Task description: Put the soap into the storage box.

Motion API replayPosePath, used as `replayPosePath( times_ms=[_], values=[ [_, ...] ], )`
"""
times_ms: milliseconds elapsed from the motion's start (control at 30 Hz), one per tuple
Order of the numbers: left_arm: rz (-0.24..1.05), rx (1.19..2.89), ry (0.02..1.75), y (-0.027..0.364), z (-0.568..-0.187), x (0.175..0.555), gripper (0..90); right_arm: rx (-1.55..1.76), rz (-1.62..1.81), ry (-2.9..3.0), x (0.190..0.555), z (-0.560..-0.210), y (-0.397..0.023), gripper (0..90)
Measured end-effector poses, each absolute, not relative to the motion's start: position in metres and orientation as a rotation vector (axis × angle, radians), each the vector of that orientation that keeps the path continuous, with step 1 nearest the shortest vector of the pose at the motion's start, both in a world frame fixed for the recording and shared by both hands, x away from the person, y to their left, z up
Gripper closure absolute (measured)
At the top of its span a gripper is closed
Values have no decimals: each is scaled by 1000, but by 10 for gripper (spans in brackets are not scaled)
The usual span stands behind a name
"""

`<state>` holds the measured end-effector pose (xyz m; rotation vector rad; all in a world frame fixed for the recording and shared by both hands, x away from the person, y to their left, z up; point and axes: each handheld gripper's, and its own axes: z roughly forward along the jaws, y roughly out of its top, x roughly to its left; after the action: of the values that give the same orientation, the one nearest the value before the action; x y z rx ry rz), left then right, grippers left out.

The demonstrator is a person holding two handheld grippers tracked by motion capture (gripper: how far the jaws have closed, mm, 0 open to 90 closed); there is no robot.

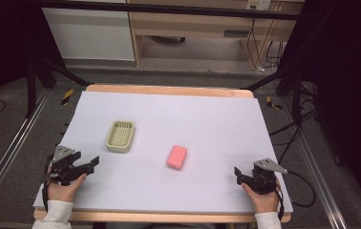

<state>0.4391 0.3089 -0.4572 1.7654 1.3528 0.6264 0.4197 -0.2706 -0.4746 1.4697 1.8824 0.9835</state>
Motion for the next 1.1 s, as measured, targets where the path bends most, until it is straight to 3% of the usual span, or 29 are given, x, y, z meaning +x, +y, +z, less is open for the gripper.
replayPosePath(
  times_ms=[1100],
  values=[
    [594, 1806, 1246, 266, -444, 435, 251, 1455, 991, 1889, 418, -477, -268, 251]
  ],
)
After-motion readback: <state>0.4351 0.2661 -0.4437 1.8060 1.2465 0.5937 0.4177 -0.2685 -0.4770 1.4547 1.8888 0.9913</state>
